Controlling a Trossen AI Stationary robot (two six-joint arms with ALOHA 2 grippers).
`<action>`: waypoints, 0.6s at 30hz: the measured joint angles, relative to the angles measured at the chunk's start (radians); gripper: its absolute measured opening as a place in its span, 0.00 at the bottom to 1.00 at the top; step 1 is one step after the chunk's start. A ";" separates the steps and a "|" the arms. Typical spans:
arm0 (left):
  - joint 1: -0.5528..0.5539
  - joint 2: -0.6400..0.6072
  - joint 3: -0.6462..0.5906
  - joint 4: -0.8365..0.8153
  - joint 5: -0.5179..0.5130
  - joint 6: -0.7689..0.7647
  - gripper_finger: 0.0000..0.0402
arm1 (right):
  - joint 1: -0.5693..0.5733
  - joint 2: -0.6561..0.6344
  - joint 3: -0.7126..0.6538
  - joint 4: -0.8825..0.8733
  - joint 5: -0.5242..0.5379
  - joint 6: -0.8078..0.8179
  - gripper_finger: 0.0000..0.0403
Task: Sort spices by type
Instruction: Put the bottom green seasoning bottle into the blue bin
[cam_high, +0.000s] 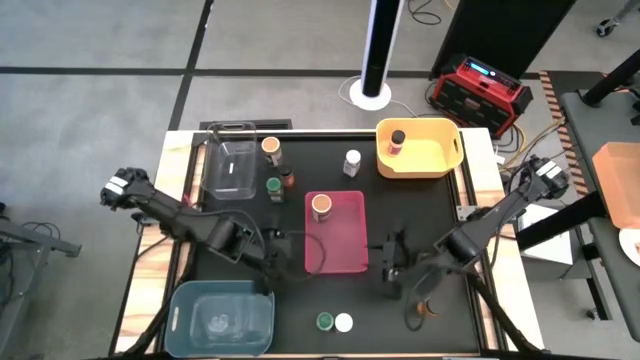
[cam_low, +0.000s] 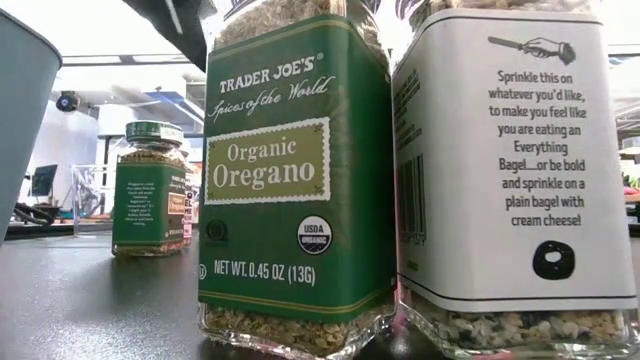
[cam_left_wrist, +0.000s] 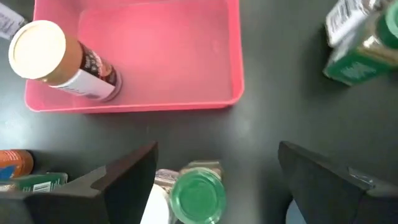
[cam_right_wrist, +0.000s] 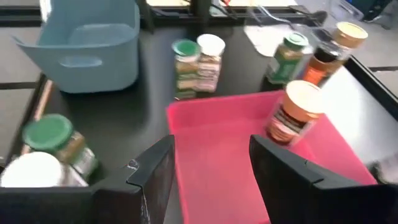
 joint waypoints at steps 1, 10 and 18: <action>-0.018 0.000 0.000 0.000 -0.009 0.001 0.79 | 0.004 0.024 0.030 -0.019 0.000 0.001 0.49; -0.161 0.001 0.000 0.095 -0.033 0.006 0.79 | 0.048 0.208 0.295 -0.233 -0.005 0.107 0.49; -0.213 0.003 0.000 0.179 -0.036 0.022 0.79 | 0.093 0.330 0.456 -0.373 -0.095 0.244 0.49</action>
